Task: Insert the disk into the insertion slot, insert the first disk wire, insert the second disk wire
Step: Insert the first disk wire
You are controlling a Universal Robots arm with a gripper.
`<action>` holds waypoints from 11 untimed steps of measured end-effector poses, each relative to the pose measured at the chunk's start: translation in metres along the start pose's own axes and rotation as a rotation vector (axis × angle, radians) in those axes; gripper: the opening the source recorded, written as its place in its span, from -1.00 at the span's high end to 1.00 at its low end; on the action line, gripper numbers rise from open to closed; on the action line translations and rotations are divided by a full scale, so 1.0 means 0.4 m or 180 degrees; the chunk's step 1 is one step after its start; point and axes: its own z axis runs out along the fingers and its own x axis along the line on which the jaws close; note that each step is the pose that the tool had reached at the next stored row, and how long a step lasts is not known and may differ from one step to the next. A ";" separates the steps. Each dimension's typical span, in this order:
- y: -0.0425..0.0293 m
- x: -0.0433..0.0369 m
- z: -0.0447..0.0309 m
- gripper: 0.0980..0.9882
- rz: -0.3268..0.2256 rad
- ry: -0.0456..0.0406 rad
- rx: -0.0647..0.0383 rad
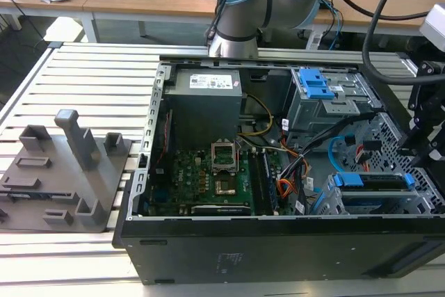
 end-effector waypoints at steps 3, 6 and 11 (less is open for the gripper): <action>0.000 -0.002 -0.001 0.41 0.0000 0.0001 0.0000; 0.000 -0.029 0.000 0.41 0.0000 0.0003 0.0000; 0.001 -0.055 0.000 0.41 0.0000 0.0003 0.0000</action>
